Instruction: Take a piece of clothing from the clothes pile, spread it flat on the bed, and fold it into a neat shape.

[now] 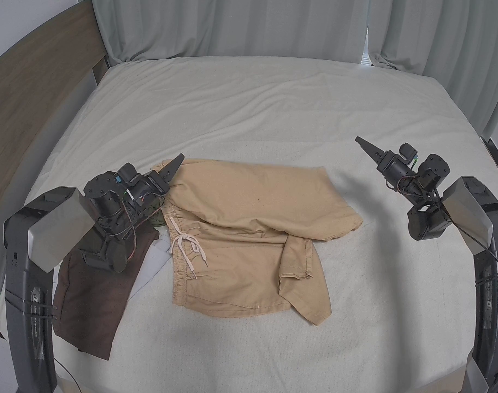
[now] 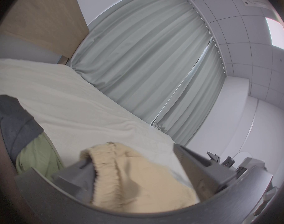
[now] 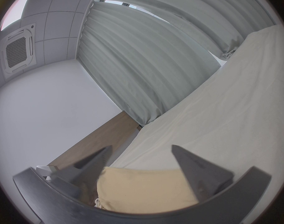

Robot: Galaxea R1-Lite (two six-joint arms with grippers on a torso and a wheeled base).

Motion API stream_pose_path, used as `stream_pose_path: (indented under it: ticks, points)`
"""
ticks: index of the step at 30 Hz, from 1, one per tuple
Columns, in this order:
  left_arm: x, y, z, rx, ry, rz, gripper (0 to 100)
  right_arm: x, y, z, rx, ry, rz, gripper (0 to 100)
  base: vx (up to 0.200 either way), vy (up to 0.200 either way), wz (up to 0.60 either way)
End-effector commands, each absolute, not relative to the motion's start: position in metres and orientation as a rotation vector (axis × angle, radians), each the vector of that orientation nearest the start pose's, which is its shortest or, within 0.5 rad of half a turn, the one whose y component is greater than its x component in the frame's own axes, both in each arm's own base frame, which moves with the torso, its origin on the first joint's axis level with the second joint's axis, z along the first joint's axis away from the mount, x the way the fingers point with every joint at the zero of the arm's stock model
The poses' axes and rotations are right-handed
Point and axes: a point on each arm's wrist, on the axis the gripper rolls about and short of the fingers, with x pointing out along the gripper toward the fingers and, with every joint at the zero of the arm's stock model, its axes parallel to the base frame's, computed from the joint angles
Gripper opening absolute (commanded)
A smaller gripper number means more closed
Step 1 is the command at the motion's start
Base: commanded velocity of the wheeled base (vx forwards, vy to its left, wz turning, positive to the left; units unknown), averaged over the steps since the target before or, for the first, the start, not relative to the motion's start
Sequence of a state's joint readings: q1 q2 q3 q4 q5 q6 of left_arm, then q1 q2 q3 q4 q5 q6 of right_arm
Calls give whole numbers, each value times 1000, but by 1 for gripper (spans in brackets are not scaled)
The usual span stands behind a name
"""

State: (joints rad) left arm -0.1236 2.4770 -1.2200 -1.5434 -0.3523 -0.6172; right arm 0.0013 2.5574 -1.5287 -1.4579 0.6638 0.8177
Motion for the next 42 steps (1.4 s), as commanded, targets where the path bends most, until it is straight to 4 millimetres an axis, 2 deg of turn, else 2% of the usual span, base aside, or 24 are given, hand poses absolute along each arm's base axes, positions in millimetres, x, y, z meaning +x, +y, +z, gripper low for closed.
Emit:
stream_pose_path:
  ticks: [1, 4, 9, 11, 18, 19, 21, 24, 25, 29, 36, 42]
  points:
    - [454, -69, 72, -612, -119, -561, 100, 495, 10, 90, 618, -122, 767, 100, 0, 0, 0]
    - [454, -71, 65, -648, -59, -543, 100, 486, 11, 86, 591, -107, 754, 100, 0, 0, 0]
    - [454, -65, 59, -659, -17, -486, 100, 469, 17, 94, 585, -100, 764, 100, 0, 0, 0]
    - [449, -63, 58, -664, -8, -450, 100, 453, 27, 98, 588, -77, 778, 100, 0, 0, 0]
    - [415, -54, 79, -661, 22, -424, 100, 412, 46, 102, 551, 8, 790, 100, 0, 0, 0]
    - [415, -54, 79, -661, 22, -424, 100, 412, 46, 102, 551, 8, 790, 100, 0, 0, 0]
    - [401, -50, 87, -660, 33, -419, 100, 394, 53, 102, 551, 48, 797, 100, 0, 0, 0]
    - [393, -49, 90, -657, 41, -416, 100, 384, 57, 104, 557, 71, 805, 100, 0, 0, 0]
    - [385, -48, 92, -634, 52, -409, 100, 373, 61, 102, 564, 101, 809, 100, 0, 0, 0]
    - [368, -43, 91, -583, 75, -394, 100, 355, 71, 100, 579, 155, 824, 100, 0, 0, 0]
    - [338, -39, 100, -555, 82, -436, 100, 342, 86, 91, 590, 219, 850, 100, 0, 0, 0]
    - [331, -40, 91, -475, 94, -473, 100, 330, 98, 78, 600, 292, 869, 100, 0, 0, 0]
